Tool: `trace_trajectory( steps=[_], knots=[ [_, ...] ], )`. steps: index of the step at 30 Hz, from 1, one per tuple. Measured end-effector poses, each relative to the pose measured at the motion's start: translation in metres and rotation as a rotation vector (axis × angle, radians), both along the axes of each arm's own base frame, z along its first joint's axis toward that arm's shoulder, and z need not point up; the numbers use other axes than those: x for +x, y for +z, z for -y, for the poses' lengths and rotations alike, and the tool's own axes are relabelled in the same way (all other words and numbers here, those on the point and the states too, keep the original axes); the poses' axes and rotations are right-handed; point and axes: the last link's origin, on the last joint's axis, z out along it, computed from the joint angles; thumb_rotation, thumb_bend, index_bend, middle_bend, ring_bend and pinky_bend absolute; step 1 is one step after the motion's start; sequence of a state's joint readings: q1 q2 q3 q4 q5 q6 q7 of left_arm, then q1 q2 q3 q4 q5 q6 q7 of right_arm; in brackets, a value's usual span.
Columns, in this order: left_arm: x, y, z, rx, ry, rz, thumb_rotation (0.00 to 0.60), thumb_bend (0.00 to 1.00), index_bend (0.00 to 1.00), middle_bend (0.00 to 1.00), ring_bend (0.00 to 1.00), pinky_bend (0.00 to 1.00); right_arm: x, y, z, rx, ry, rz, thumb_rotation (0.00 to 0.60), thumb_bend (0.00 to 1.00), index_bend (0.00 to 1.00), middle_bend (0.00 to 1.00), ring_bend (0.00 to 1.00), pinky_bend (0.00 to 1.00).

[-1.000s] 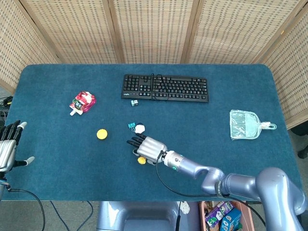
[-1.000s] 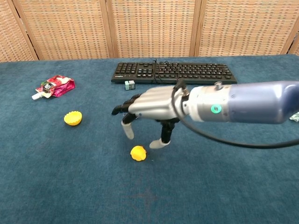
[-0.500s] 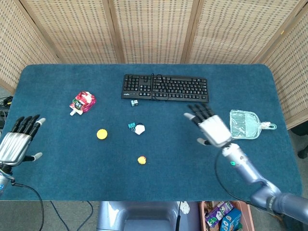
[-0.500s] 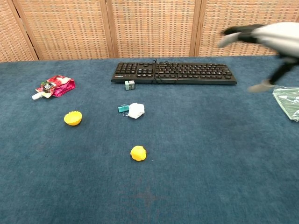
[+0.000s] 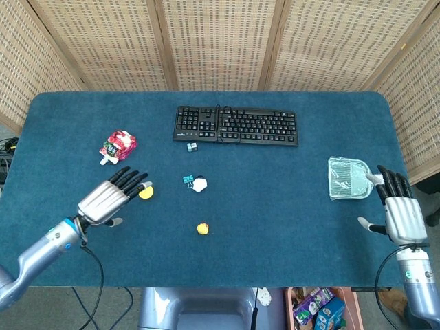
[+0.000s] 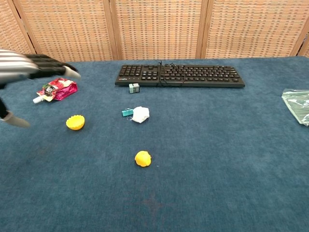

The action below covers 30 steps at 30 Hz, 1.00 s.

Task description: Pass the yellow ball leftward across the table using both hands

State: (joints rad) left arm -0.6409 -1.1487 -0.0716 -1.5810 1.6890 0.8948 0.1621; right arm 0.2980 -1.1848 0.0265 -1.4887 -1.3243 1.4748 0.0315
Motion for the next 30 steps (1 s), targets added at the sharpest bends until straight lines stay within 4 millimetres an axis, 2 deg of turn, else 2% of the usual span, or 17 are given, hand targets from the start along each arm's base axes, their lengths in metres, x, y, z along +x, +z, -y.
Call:
trace_trajectory(
  steps=[6,12,18,30],
  knots=[
    [0.053,-0.049,-0.013,-0.086,-0.114,-0.053,0.600,0.00,0.13,0.00,0.00,0.00,0.001,0.012,-0.011,-0.023,-0.019,-0.027,0.600,0.00,0.00,0.00,0.00,0.00],
    [0.088,-0.092,-0.017,-0.150,-0.157,-0.074,0.600,0.00,0.18,0.00,0.00,0.00,-0.002,0.016,-0.012,-0.028,-0.027,-0.027,0.600,0.00,0.00,0.00,0.00,0.00],
    [0.103,-0.123,-0.018,-0.184,-0.167,-0.111,0.600,0.00,0.21,0.00,0.00,0.00,-0.004,0.022,-0.012,-0.046,-0.031,-0.009,0.600,0.00,0.00,0.00,0.00,0.00],
    [0.118,-0.155,-0.022,-0.222,-0.137,-0.124,0.600,0.10,0.30,0.00,0.00,0.00,-0.006,0.025,-0.011,-0.054,-0.041,-0.005,0.600,0.00,0.00,0.00,0.00,0.00]
  ],
)
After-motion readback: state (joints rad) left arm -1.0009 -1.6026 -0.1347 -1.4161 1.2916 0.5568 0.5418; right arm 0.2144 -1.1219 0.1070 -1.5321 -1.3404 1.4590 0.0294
